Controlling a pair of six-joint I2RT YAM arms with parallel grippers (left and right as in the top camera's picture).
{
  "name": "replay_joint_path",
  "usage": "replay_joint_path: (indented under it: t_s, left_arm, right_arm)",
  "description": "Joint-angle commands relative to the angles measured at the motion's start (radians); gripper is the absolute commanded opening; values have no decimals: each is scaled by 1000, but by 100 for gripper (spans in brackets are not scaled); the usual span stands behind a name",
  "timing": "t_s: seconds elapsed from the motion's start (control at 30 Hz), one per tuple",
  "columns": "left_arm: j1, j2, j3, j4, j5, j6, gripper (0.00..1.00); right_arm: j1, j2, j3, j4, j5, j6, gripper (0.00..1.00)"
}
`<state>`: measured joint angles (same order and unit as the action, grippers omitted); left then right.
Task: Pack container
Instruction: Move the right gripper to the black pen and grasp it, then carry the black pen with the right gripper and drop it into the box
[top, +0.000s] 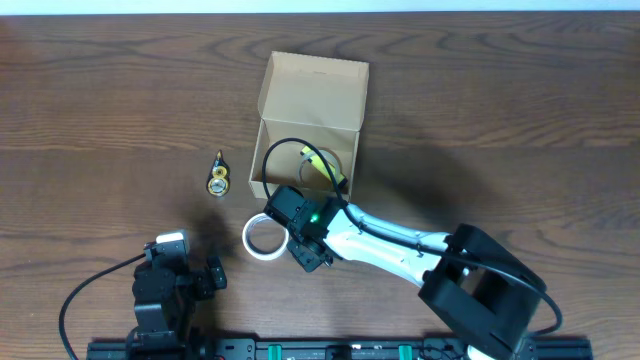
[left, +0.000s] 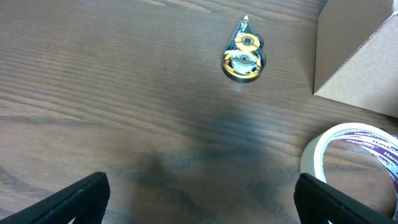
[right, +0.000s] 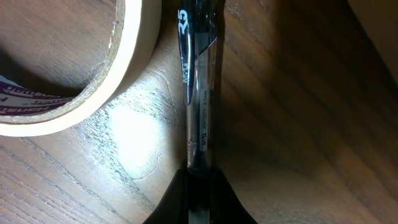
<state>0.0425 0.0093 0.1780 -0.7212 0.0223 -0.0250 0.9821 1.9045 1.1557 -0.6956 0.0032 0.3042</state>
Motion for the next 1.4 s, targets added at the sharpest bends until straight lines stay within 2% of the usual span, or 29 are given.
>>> replay_joint_path:
  t_s: [0.0, 0.4, 0.73, 0.87, 1.13, 1.37]
  left_arm:
    - [-4, -4, -17, -7, -4, 11, 95]
    - [-4, -4, -17, -7, -4, 11, 95]
    - [-4, -4, -17, -7, -4, 11, 95]
    - [-4, -4, -17, -7, -4, 11, 95]
    - [-4, -4, -17, -7, -4, 11, 96]
    - [-4, -4, -17, -7, -4, 11, 95]
  right_arm:
    - [9, 8, -4, -35, 8, 1, 1]
    - [10, -43, 39, -159, 23, 1, 1]
    - [14, -246, 41, -217, 27, -14, 1]
    - [13, -343, 64, -222, 101, -24, 1]
    - [-100, -308, 328, -241, 154, -166, 1]
    - [-224, -124, 556, -315, 154, -279, 1]
